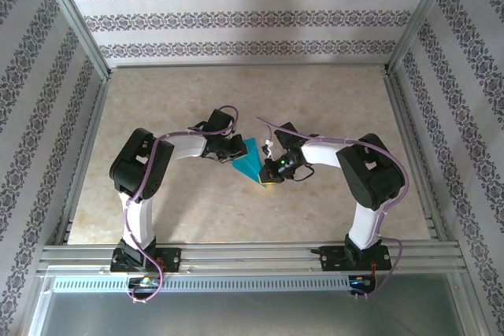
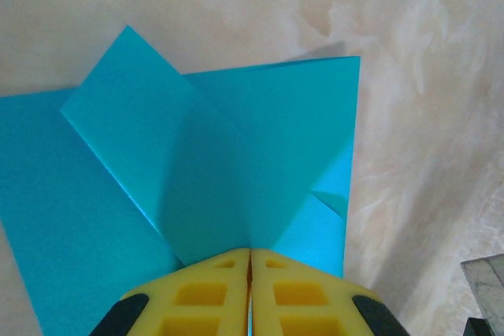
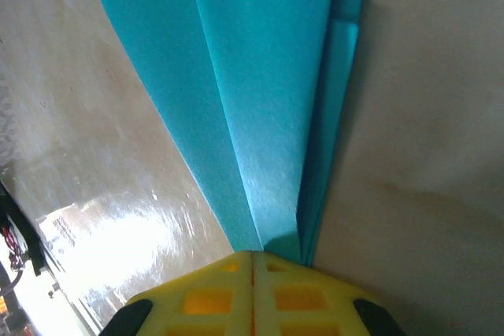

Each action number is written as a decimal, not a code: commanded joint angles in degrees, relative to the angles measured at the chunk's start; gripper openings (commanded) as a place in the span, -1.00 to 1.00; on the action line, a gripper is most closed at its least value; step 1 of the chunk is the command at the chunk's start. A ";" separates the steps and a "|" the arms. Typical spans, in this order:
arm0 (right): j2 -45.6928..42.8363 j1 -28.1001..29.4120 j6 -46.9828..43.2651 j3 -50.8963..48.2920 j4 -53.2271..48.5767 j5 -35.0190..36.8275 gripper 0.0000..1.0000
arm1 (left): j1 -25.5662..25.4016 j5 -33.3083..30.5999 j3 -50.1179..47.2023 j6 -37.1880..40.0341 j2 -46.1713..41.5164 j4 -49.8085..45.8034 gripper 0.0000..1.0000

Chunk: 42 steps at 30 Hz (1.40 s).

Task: Fold a paper plane with a square sheet of paper (pick it up from the middle)
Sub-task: Fourth fold the wing at the center of the table.

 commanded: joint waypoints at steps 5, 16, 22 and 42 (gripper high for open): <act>-5.48 -0.38 4.21 2.69 1.53 -0.78 -0.77 | 0.39 -3.51 0.23 -0.59 3.20 -7.07 -0.81; 3.64 1.76 6.45 11.01 0.73 5.81 -0.94 | 0.41 -2.96 0.08 -0.90 3.55 -7.27 -0.82; 6.74 2.29 6.25 12.47 -0.02 6.68 -0.96 | 0.38 -3.34 0.31 -1.86 4.16 -7.99 -0.82; 0.51 0.59 5.31 -0.70 0.83 4.12 -0.96 | 0.41 -8.88 2.92 -1.73 7.46 -17.85 -0.85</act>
